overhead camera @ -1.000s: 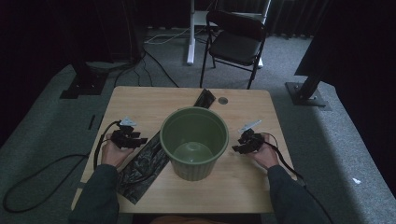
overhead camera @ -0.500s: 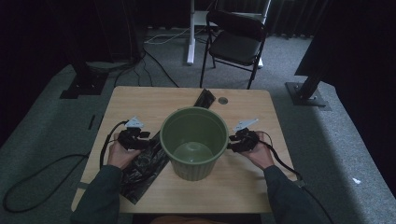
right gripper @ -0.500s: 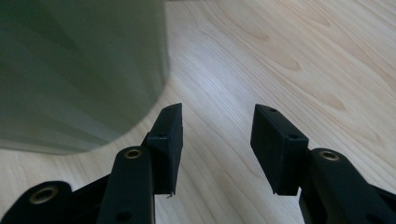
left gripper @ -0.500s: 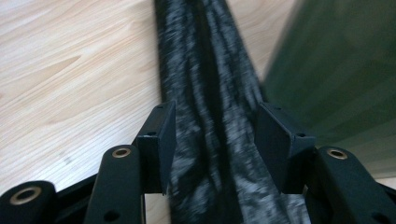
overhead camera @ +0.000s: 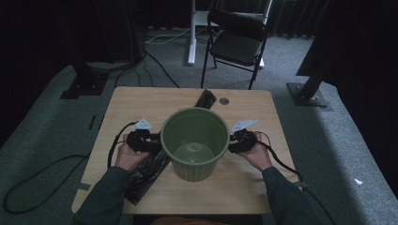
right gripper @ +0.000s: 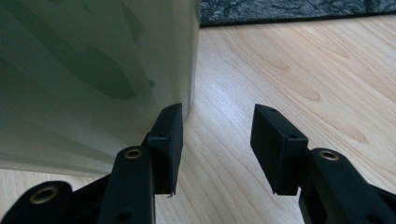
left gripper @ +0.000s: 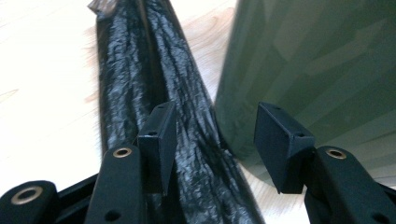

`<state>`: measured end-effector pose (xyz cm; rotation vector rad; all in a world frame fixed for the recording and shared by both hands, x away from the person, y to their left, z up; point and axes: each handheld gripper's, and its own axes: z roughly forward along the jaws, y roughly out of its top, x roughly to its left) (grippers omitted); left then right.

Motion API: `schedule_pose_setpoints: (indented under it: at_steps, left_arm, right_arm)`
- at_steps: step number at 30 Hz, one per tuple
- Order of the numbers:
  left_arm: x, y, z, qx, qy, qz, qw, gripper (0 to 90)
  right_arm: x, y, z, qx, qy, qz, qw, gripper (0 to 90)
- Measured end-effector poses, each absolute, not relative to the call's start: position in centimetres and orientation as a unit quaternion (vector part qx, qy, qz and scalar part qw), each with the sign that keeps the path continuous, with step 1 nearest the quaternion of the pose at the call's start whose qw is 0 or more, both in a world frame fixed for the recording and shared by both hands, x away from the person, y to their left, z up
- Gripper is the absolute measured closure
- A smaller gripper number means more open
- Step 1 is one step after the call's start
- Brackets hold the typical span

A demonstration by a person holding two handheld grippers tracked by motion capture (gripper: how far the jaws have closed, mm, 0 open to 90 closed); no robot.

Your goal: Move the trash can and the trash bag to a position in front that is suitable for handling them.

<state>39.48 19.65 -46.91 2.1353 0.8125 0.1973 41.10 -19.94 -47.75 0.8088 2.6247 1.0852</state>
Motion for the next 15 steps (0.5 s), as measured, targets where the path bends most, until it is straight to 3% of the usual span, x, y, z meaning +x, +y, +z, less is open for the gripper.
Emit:
schedule_pose_setpoints:
  at_steps: [15]
  left_arm:
    - [38.8,19.32,-46.79,0.857,0.302,0.068,0.413,52.4]
  right_arm:
    - [40.72,-19.76,-47.64,0.254,0.889,0.371,0.083,56.2]
